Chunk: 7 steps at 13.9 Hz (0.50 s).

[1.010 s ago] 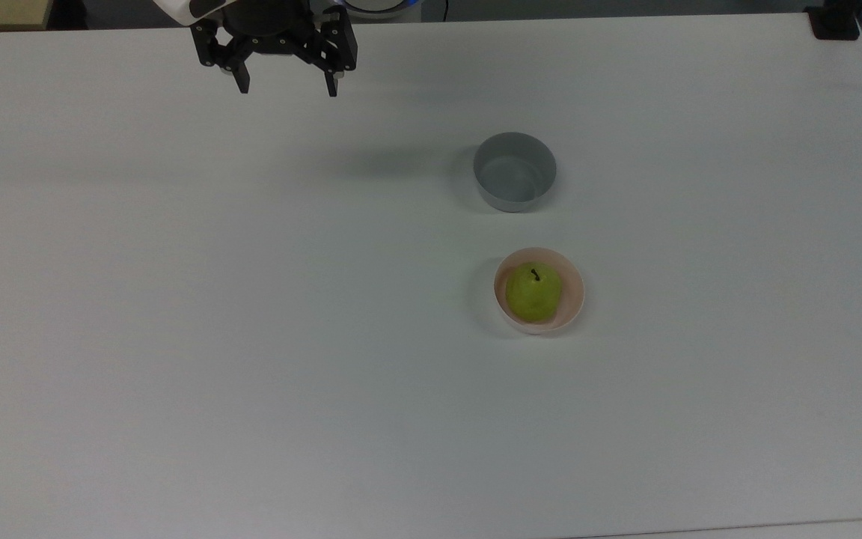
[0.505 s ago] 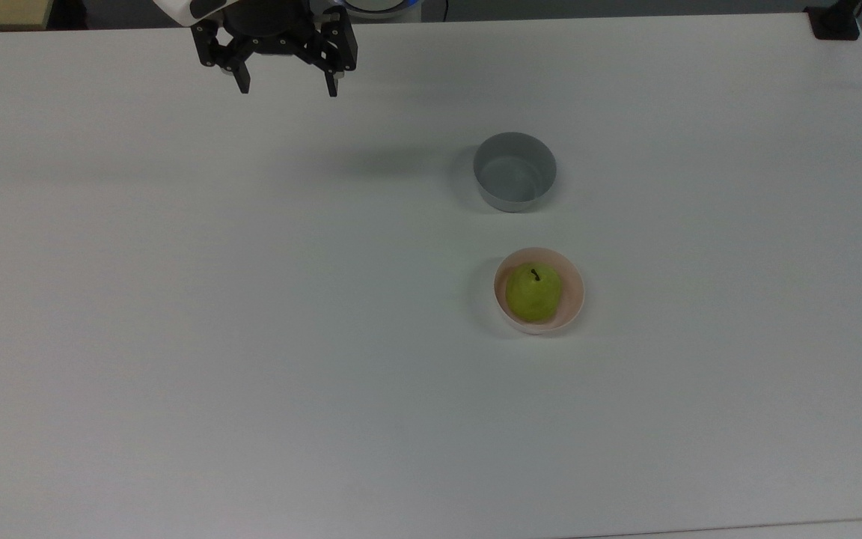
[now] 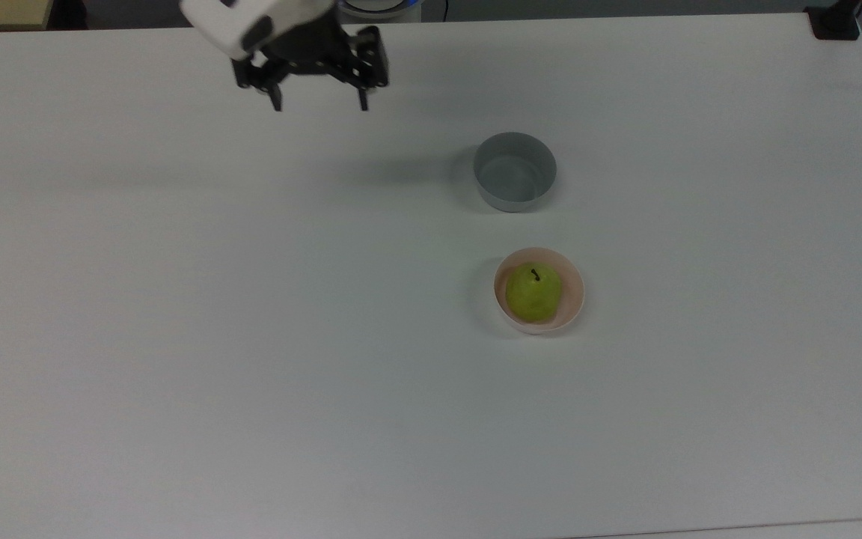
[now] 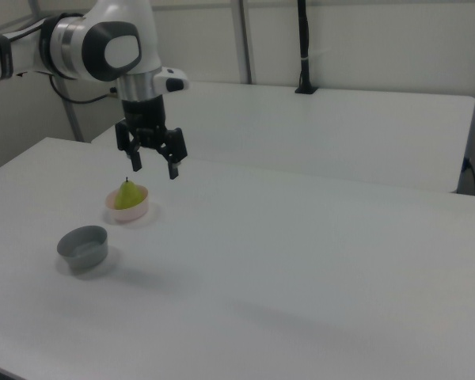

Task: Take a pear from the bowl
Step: 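Move the open gripper over the green pear in the pink bowl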

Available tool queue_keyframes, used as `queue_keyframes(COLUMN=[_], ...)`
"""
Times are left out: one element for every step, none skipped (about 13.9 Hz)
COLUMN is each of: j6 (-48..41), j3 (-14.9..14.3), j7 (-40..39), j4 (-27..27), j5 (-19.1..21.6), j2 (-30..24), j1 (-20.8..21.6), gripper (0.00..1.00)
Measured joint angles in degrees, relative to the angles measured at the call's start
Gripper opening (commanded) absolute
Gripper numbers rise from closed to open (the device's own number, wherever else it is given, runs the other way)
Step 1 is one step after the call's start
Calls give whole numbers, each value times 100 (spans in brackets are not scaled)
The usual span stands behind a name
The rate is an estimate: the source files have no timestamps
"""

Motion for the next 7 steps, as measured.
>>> queue_keyframes(j6=[19, 72, 181, 366, 631, 924, 1192], j3=[-4, -6, -8, -10, -10, -10, -11], j7=[5, 14, 30, 80, 210, 363, 501], j4=[22, 50, 73, 92, 109, 119, 122], j5=[1, 5, 50, 153, 266, 326, 346], j2=[100, 197, 281, 364, 445, 525, 604], j1=[164, 325, 468, 606, 740, 863, 975], gripper=[100, 100, 100, 100, 100, 100, 100])
